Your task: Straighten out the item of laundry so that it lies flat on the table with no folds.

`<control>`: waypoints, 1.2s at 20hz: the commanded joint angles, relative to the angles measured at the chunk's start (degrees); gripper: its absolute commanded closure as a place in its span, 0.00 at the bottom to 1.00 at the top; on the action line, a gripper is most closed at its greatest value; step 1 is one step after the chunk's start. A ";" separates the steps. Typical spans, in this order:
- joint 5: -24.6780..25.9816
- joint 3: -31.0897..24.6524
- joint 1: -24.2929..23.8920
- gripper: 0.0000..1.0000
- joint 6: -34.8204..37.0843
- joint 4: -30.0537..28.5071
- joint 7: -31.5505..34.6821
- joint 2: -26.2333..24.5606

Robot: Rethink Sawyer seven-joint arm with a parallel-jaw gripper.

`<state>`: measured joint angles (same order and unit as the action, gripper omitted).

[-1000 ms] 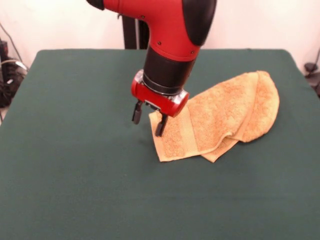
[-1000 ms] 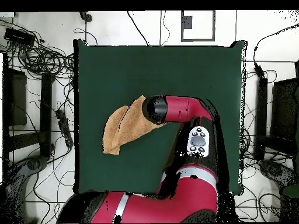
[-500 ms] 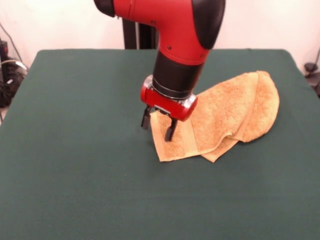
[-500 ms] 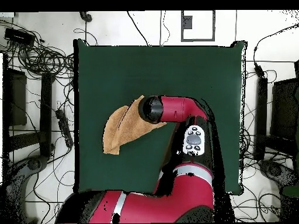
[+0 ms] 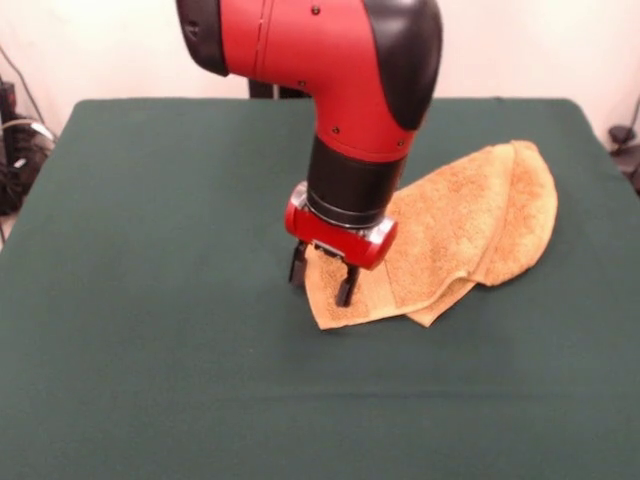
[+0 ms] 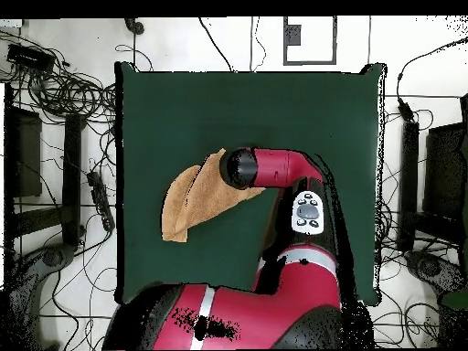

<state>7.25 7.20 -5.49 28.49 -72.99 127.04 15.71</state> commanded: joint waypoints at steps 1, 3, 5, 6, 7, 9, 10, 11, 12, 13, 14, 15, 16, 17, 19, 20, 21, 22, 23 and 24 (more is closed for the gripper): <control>2.99 -10.87 -1.40 0.00 -9.92 3.66 -2.35 -13.96; 3.30 -11.25 -1.66 0.00 -11.28 4.50 -2.25 -15.02; 3.35 -11.57 -1.90 0.00 -11.97 5.06 -2.09 -15.76; 3.42 -11.77 -2.06 0.00 -12.04 5.07 -2.21 -15.82; 3.66 -11.84 -2.10 0.00 -12.09 5.14 -2.44 -15.85; 3.82 -10.86 -1.37 0.00 -13.62 5.16 -0.80 -15.90; 3.87 -10.47 -1.09 0.00 -14.14 5.18 -0.23 -15.92; 4.03 -10.29 -0.95 1.00 -14.51 5.21 0.09 -15.91; 4.03 -10.29 -0.95 1.00 -14.62 5.17 0.16 -15.90; 4.02 -10.28 -0.95 1.00 -14.73 5.13 0.23 -15.90; 4.09 -10.20 -0.89 1.00 -14.86 5.18 0.36 -15.93; 4.13 -10.15 -0.86 1.00 -14.81 5.14 0.51 -15.88; 4.18 -9.97 -0.71 1.00 -14.78 5.21 0.78 -15.88; 4.22 -9.93 -0.67 1.00 -14.63 5.25 0.82 -15.86; 4.22 -9.72 -0.47 1.00 -14.22 5.40 1.01 -15.87; 4.15 -9.47 -0.26 1.00 -13.92 5.53 1.22 -15.89; 4.05 -8.83 0.24 1.00 -13.64 5.74 1.82 -15.92; 3.86 -8.15 0.78 1.00 -13.63 5.68 2.71 -15.79; 3.85 -7.56 1.28 1.00 -12.78 5.82 2.94 -15.59; 3.50 -7.49 1.36 1.00 -12.23 5.44 3.30 -15.18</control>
<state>7.66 5.75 -5.53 29.82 -70.89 127.04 14.99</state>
